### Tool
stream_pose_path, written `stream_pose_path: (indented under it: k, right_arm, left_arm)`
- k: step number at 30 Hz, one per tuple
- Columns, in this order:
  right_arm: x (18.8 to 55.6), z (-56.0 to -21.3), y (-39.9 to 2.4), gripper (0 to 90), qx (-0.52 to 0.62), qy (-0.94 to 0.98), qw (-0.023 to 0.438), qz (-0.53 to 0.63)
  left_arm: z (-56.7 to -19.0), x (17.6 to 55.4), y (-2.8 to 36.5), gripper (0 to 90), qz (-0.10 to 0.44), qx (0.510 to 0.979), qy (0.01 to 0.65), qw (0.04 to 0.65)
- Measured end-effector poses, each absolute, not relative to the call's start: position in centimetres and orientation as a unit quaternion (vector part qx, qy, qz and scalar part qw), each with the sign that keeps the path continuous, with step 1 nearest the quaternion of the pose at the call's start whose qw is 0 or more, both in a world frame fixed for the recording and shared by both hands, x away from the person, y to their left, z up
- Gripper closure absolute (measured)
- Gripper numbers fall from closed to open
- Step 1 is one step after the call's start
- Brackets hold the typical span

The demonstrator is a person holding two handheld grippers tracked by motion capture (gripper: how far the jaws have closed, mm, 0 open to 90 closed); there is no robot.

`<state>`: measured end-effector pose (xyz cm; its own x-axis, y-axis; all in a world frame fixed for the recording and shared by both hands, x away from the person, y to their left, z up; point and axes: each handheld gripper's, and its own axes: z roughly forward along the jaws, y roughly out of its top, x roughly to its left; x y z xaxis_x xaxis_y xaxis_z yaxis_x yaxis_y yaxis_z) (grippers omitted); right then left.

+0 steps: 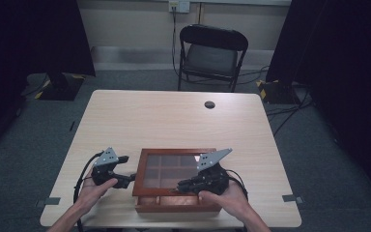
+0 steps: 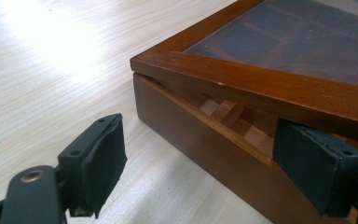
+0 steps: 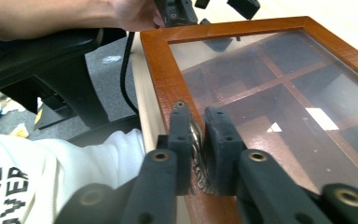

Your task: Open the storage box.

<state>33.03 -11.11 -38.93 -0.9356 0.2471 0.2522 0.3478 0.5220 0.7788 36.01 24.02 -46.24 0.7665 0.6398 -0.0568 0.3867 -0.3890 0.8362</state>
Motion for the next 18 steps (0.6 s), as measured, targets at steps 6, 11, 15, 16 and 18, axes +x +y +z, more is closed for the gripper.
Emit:
stream_pose_path:
  k: [6,11,15,16,18]
  right_arm:
    - [33.2,-38.4,-12.4,51.0,-0.188,-0.861,0.045,-0.471]
    - [33.4,-38.5,-14.6,31.7,-0.225,-0.842,0.022,-0.489]
    - [33.5,-38.6,-16.3,24.0,-0.244,-0.832,0.008,-0.498]
    - [33.5,-38.6,-16.7,22.3,-0.25,-0.832,0.003,-0.494]
    - [33.5,-38.6,-17.2,21.4,-0.255,-0.828,-0.001,-0.499]
  left_arm:
    - [-46.2,36.1,24.0,17.8,0.134,0.817,0.317,0.463]
    - [-45.7,36.1,24.4,17.8,0.139,0.812,0.317,0.469]
    - [-45.3,36.1,24.3,18.8,0.138,0.805,0.316,0.483]
    - [-45.2,36.1,24.3,18.7,0.137,0.805,0.315,0.484]
    - [-44.9,35.9,24.2,18.9,0.143,0.802,0.312,0.488]
